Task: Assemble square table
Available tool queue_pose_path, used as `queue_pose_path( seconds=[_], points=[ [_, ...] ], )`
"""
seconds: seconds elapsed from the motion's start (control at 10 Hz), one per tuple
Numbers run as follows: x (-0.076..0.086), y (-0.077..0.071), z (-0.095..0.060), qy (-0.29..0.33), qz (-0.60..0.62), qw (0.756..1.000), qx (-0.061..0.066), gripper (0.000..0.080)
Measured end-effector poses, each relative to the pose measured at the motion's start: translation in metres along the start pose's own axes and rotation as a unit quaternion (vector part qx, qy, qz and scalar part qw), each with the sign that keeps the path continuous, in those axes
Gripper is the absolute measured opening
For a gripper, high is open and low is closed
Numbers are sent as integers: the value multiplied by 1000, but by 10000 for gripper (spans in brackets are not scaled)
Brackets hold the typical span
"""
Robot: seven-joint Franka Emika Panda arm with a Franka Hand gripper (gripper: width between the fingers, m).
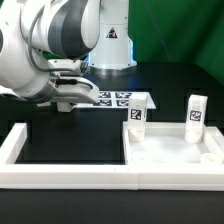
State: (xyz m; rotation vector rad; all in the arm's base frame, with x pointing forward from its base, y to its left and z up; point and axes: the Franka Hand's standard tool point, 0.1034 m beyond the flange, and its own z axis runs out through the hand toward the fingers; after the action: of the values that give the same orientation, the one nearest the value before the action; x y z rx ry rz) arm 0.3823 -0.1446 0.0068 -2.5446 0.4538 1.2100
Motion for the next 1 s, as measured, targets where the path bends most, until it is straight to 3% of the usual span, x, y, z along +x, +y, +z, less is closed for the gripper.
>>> queue_pose_path(
  seconds=[0.3, 0.4, 0.6, 0.7, 0.8, 0.9, 1.0],
  points=[
    [1, -1, -3, 3, -1, 1000, -1, 288],
    [0, -9, -28, 14, -26, 999, -12, 288],
    [-19, -34, -72, 29, -51, 998, -15, 289],
    [-24, -37, -73, 44, -58, 997, -16, 289],
    [-19, -33, -69, 57, -55, 997, -18, 289],
    [-10, -32, -75, 104, -56, 993, -24, 290],
    [-12, -35, -78, 129, -54, 990, -28, 290]
  ],
)
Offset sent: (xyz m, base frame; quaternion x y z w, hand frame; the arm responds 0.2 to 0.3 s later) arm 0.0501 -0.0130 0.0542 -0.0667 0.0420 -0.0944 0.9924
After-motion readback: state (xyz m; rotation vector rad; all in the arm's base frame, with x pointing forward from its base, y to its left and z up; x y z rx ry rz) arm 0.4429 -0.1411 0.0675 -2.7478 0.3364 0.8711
